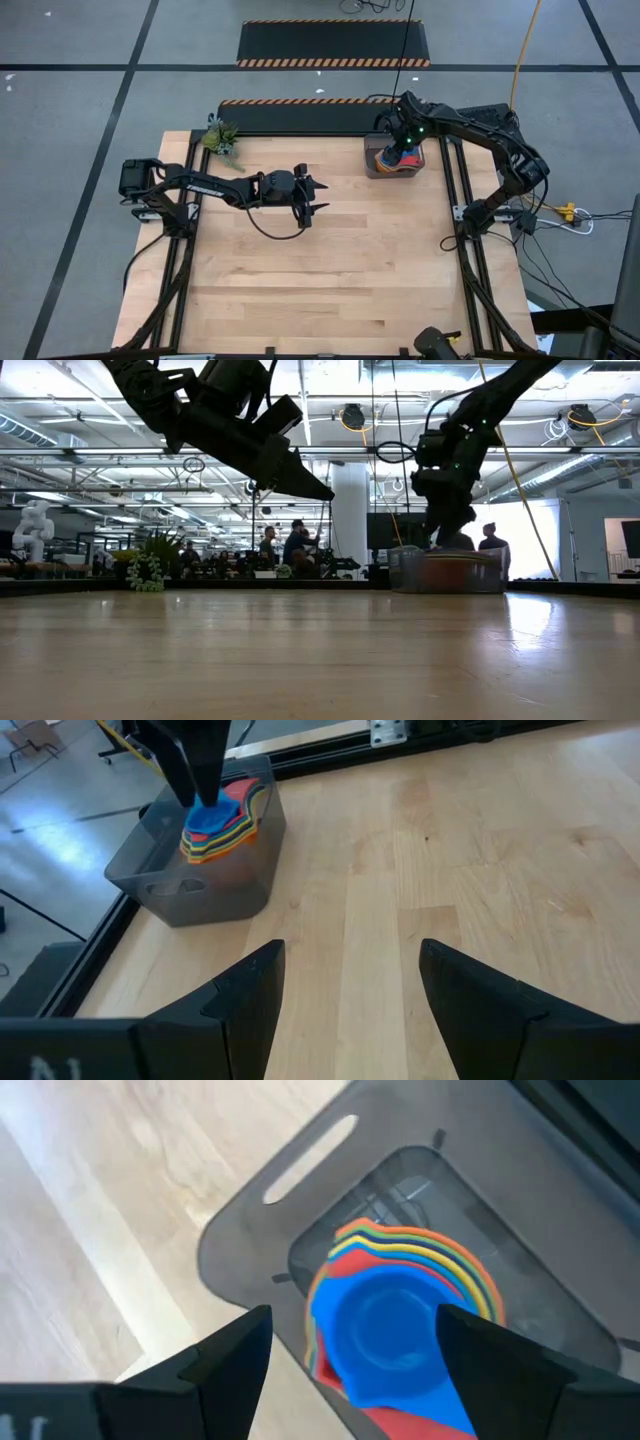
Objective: Nest measuring cups in basket
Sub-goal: Put the stack of measuring cups into the black bin, then return to Home Position
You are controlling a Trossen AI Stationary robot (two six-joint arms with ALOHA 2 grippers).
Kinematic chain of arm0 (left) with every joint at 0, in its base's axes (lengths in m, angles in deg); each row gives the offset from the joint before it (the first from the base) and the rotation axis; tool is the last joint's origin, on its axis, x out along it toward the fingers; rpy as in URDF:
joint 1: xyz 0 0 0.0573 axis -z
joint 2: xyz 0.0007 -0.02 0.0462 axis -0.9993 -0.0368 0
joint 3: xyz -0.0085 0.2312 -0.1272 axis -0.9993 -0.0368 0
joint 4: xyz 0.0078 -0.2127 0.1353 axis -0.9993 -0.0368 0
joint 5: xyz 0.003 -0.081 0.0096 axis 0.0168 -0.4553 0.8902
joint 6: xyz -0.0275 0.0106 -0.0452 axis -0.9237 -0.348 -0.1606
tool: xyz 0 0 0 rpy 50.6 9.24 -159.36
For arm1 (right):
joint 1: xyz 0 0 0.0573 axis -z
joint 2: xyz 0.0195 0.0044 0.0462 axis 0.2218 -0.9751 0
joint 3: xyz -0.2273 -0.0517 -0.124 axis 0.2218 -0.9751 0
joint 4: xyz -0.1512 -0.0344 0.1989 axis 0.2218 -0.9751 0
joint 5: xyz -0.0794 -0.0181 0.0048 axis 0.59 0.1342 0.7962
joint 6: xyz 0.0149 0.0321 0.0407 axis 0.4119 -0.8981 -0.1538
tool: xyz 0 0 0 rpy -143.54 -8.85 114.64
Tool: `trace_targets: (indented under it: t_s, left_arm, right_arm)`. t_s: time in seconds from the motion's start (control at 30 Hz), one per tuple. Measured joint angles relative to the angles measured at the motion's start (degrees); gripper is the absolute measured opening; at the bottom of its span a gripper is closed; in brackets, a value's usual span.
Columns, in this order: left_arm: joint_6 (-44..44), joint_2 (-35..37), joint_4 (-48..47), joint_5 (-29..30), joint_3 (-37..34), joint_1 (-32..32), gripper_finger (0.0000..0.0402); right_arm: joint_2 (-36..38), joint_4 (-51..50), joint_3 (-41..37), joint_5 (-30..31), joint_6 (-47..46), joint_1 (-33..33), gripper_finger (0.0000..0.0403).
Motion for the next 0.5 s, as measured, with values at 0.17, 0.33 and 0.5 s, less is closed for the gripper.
trace_targets:
  t_s: [0.17, 0.33, 0.5]
  left_arm:
    - [0.0, 0.0, 0.0, 0.0, 0.0, 0.0, 0.0234]
    - [0.0, 0.0, 0.0, 0.0, 0.0, 0.0, 0.0234]
    - [0.0, 0.0, -0.1, 0.0, 0.0, -0.1, 0.0234]
  right_arm:
    - [0.0, 0.0, 0.0, 0.2, 0.9, -2.2, 0.0272]
    - [1.0, 0.0, 0.0, 1.3, 0.4, -4.3, 0.0272]
    - [4.1, 0.0, 0.0, 4.8, -0.6, -6.7, 0.0272]
